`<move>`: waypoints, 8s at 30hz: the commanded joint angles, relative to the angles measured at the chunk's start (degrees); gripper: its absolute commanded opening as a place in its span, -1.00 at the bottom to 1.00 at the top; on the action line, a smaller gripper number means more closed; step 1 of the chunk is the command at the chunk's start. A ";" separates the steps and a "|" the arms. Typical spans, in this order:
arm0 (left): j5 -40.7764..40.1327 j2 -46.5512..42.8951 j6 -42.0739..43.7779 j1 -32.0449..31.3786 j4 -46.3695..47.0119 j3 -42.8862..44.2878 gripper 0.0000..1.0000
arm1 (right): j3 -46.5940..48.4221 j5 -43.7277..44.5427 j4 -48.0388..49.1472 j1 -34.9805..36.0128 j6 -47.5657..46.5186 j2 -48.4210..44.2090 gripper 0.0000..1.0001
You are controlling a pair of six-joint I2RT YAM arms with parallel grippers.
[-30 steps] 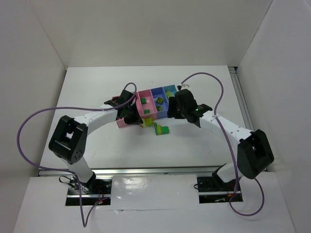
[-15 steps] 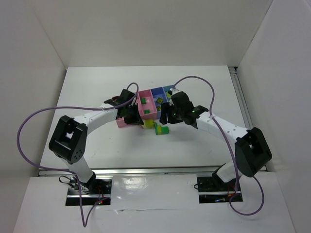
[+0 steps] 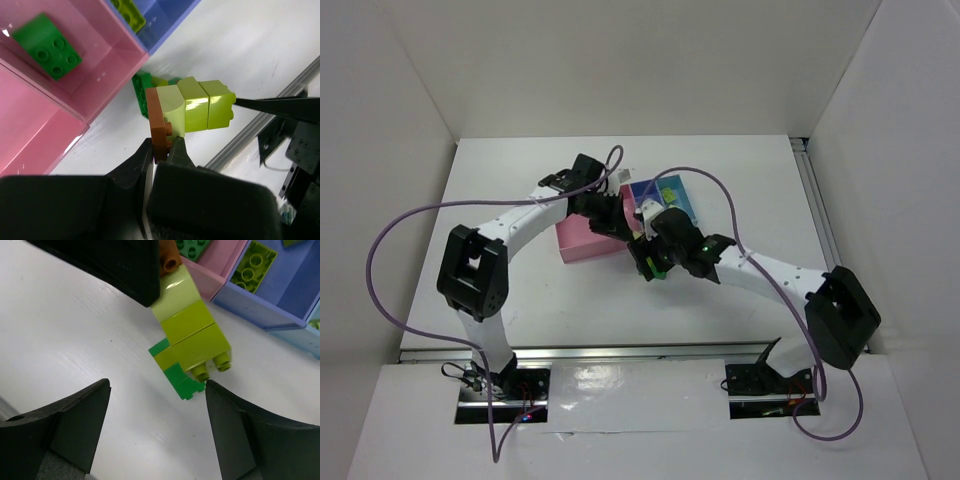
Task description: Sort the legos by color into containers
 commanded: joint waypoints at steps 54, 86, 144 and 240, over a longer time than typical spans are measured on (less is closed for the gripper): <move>12.50 -2.71 8.89 3.09 -6.40 0.03 -1.00 | -10.33 2.41 27.02 1.45 -7.11 1.53 0.15; 11.53 -1.04 5.37 5.20 -4.20 -1.10 -1.00 | -20.95 7.50 27.81 0.92 -0.35 -12.00 -1.00; 0.02 -2.63 3.00 6.78 -5.43 -2.07 -1.00 | -2.18 1.46 8.67 -2.77 1.26 -4.81 0.47; -28.28 -14.75 -5.79 -0.69 -10.89 0.84 0.80 | -5.64 13.66 13.05 -12.80 12.05 -6.08 0.40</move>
